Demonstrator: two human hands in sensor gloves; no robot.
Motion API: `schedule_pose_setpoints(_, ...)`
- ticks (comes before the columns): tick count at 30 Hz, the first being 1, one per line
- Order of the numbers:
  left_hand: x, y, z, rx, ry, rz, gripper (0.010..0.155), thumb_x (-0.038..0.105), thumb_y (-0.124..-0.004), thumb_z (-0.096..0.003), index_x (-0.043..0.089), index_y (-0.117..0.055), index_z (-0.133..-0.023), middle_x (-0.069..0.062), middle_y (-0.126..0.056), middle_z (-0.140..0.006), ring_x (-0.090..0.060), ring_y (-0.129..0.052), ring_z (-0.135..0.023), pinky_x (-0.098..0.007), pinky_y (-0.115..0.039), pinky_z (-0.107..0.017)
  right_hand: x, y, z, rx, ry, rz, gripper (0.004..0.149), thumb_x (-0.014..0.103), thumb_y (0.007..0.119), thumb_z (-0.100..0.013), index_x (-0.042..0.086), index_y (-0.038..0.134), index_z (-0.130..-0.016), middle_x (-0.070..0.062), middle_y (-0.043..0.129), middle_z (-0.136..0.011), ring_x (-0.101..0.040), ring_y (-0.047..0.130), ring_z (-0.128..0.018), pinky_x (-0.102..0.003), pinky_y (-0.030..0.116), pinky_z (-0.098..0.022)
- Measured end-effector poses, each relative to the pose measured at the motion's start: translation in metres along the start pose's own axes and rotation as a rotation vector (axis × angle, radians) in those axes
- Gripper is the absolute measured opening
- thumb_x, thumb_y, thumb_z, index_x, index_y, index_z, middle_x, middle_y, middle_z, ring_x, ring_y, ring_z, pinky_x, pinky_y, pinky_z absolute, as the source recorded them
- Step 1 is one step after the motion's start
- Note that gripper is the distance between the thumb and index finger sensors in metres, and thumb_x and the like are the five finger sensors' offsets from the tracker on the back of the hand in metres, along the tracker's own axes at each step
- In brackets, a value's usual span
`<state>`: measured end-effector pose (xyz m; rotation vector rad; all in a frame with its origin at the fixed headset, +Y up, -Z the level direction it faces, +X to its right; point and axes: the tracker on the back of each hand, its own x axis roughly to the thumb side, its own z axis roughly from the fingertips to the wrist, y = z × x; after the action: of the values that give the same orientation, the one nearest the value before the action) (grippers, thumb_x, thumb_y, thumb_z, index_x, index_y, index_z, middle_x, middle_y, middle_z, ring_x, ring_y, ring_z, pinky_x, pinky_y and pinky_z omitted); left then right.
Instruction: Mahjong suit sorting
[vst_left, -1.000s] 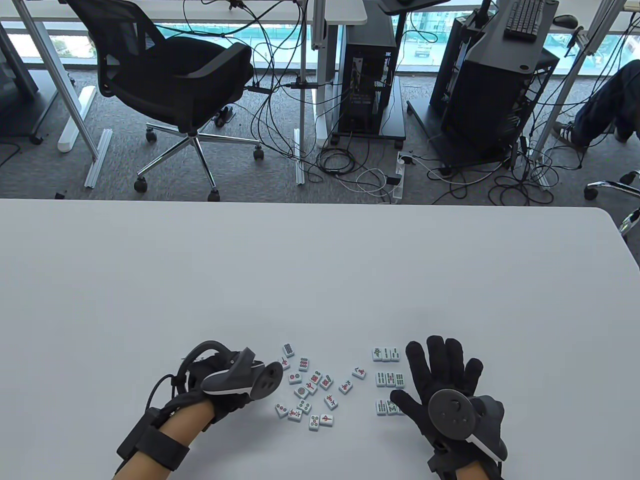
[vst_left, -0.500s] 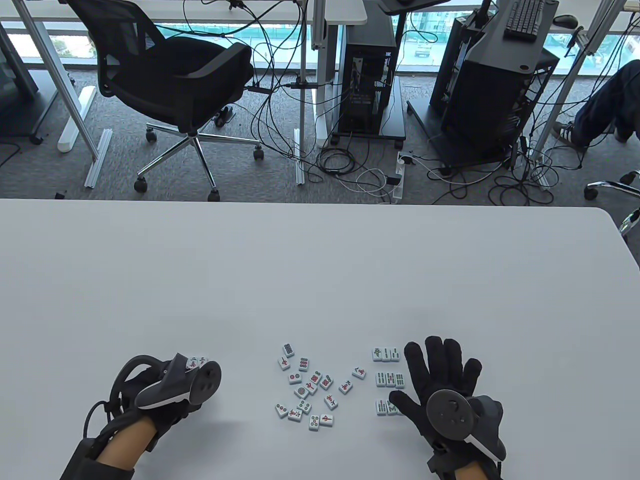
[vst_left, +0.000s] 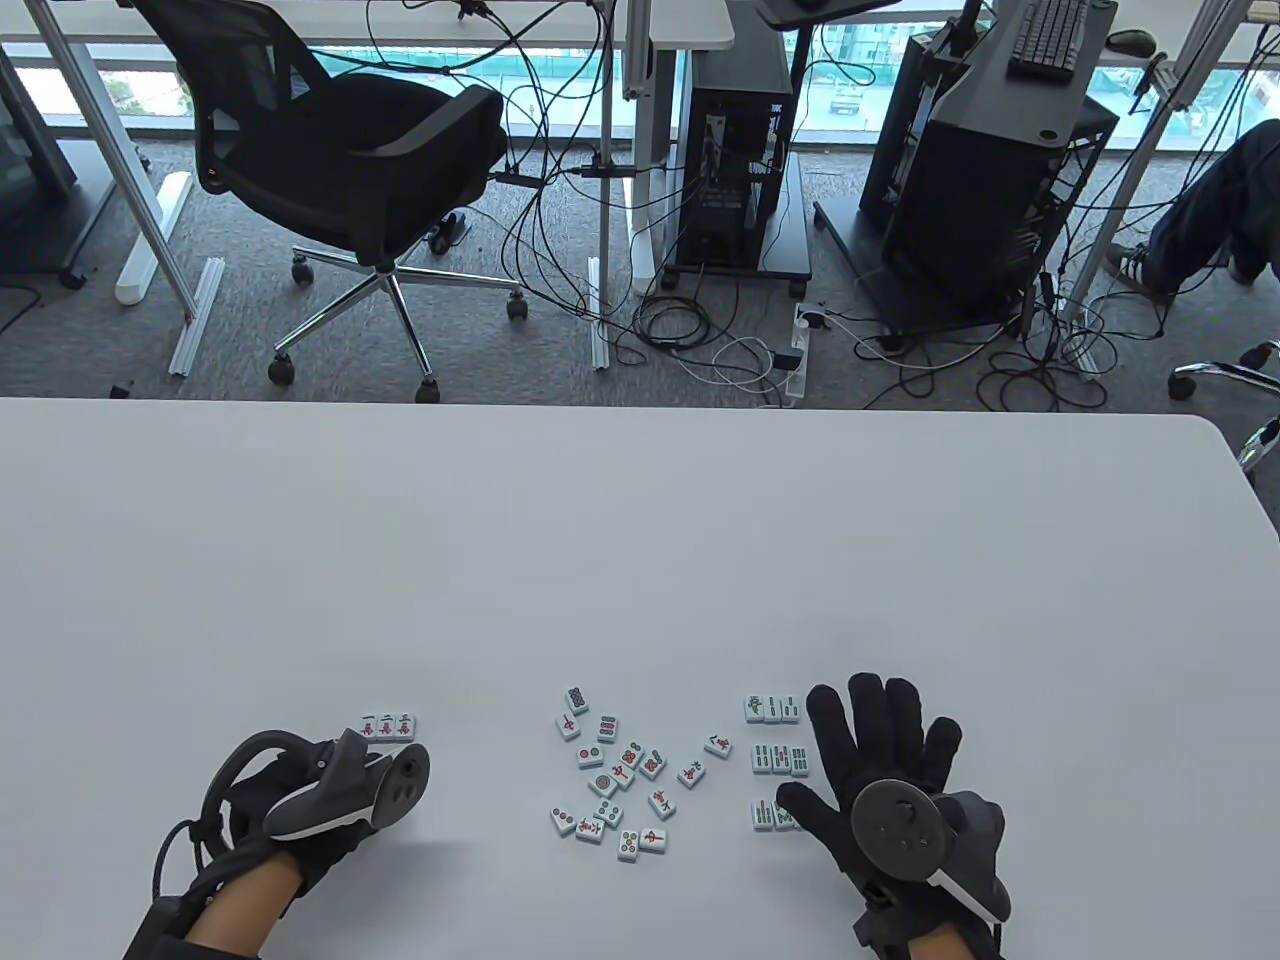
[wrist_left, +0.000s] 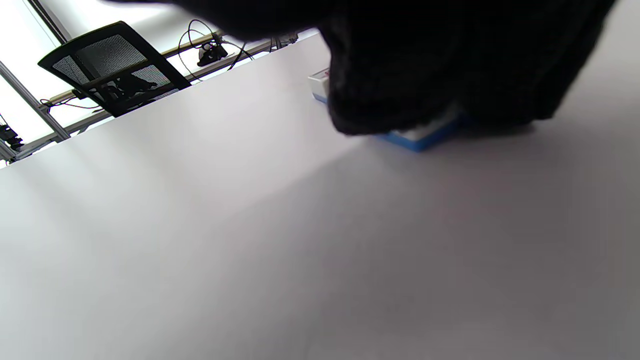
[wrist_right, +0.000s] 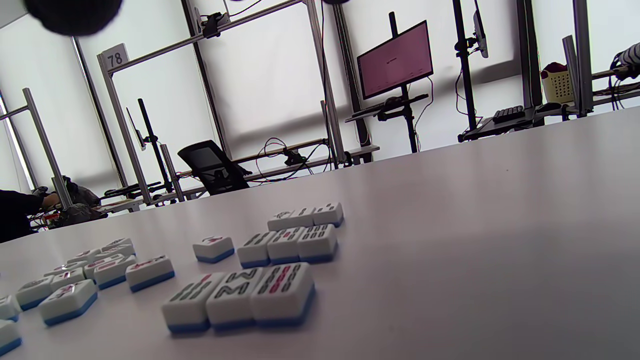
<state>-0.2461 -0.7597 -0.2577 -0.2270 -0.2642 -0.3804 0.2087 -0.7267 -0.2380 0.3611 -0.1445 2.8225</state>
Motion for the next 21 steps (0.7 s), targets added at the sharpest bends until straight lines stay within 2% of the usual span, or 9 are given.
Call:
schedule_pose_setpoints(6,-0.002,-0.001,0.003,-0.008,0.004,0.021,0.064,0.053,-0.089,-0.0276,0.023,-0.082,-0.084,0.014,-0.101,-0.04,-0.008,-0.095,-0.011,-0.032,-0.084,-0.02,0.0,0.0,0.0,0.0,0.001,0.001,0.082,0.066,0.057,-0.046,0.034,0.017,-0.11,-0.014,0.012,-0.118,-0.045,0.005,-0.104,-0.074,0.013,-0.068)
schedule_pose_setpoints(9,-0.006,0.006,0.007,0.014,0.021,0.041,0.065,0.053,-0.089,-0.0273,0.024,-0.081,-0.085,0.014,-0.101,-0.042,-0.008,-0.096,-0.013,-0.033,-0.085,-0.021,0.0,0.0,0.0,-0.004,0.002,-0.001,0.083,0.066,0.057,-0.046,0.034,0.017,-0.11,-0.014,0.012,-0.118,-0.045,0.005,-0.104,-0.074,0.013,-0.068)
schedule_pose_setpoints(15,-0.008,0.039,0.012,0.118,0.061,0.05,0.062,0.052,-0.089,-0.0285,0.024,-0.083,-0.084,0.013,-0.102,-0.041,-0.009,-0.096,-0.013,-0.033,-0.085,-0.021,-0.001,-0.001,0.0,-0.007,0.007,-0.007,0.082,0.066,0.058,-0.046,0.034,0.017,-0.11,-0.014,0.011,-0.118,-0.045,0.004,-0.104,-0.074,0.013,-0.068)
schedule_pose_setpoints(21,0.023,0.071,-0.006,0.222,-0.032,0.063,0.06,0.052,-0.088,-0.0292,0.024,-0.083,-0.083,0.014,-0.102,-0.04,-0.008,-0.096,-0.011,-0.033,-0.085,-0.02,-0.001,-0.002,0.0,-0.014,0.005,-0.009,0.083,0.066,0.058,-0.046,0.034,0.017,-0.11,-0.014,0.011,-0.118,-0.045,0.004,-0.104,-0.074,0.012,-0.068)
